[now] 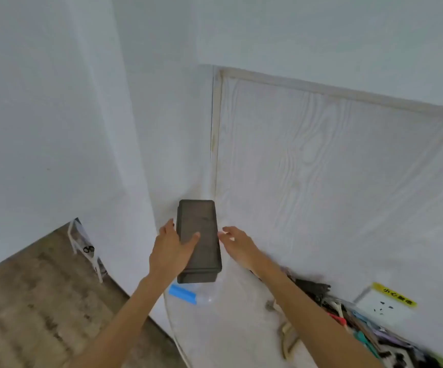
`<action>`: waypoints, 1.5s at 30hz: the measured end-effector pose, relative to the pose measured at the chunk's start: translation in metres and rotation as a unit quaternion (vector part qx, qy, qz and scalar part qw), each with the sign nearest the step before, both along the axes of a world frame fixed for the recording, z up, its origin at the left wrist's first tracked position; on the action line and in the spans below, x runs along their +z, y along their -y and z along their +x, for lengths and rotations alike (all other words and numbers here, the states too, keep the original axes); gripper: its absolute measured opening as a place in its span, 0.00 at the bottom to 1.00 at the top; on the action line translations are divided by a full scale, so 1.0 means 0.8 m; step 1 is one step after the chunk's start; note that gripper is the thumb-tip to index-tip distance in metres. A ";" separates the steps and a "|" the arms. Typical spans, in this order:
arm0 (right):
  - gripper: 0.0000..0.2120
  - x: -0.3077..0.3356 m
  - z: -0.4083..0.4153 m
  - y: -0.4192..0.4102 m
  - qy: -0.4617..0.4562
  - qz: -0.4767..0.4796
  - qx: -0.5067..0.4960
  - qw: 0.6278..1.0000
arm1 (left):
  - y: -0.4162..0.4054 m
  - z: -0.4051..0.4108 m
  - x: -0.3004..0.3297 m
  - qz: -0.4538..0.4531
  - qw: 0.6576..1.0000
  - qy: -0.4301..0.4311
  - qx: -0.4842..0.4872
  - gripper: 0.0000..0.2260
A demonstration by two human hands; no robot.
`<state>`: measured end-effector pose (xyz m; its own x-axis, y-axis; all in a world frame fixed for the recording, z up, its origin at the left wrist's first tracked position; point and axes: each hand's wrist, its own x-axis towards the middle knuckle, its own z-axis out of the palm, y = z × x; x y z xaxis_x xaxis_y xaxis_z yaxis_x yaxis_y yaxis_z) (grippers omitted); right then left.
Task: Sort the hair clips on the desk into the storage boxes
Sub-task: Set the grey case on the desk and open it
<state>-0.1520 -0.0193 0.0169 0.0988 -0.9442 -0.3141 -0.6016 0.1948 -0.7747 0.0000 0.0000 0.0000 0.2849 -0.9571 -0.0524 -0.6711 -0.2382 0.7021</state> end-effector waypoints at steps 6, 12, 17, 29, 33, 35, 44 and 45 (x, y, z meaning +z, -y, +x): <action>0.19 -0.007 0.012 -0.005 0.134 0.057 -0.072 0.987 | -0.006 0.000 0.005 0.018 0.998 -0.047 -0.028 0.23; 0.14 0.014 -0.061 -0.062 0.279 0.058 -0.132 0.950 | -0.034 -0.039 0.041 -0.027 0.990 -0.098 -0.098 0.16; 0.16 0.016 -0.156 -0.140 0.295 0.058 -0.166 0.939 | -0.071 -0.112 0.032 -0.003 0.971 -0.117 -0.207 0.13; 0.07 -0.071 -0.369 -0.395 0.307 0.103 -0.426 0.845 | -0.184 -0.379 -0.088 0.168 0.805 -0.071 -0.565 0.15; 0.08 -0.088 -0.417 -0.485 0.338 0.098 -0.517 0.780 | -0.241 -0.470 -0.106 0.193 0.732 -0.041 -0.652 0.15; 0.08 -0.096 -0.433 -0.525 0.345 0.088 -0.555 0.752 | -0.272 -0.508 -0.114 0.180 0.709 -0.021 -0.682 0.16; 0.05 -0.142 -0.461 -0.620 0.359 0.057 -0.698 0.617 | -0.347 -0.539 -0.137 0.038 0.626 0.135 -0.767 0.34; 0.04 -0.146 -0.461 -0.621 0.364 0.063 -0.704 0.607 | -0.347 -0.533 -0.142 0.012 0.607 0.174 -0.775 0.38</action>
<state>-0.5207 0.4774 -0.1002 -0.6217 -0.2269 -0.7497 0.7225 0.2035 -0.6607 -0.4267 0.2774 -0.1133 -0.9596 -0.0895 -0.2666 -0.2086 0.8623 0.4614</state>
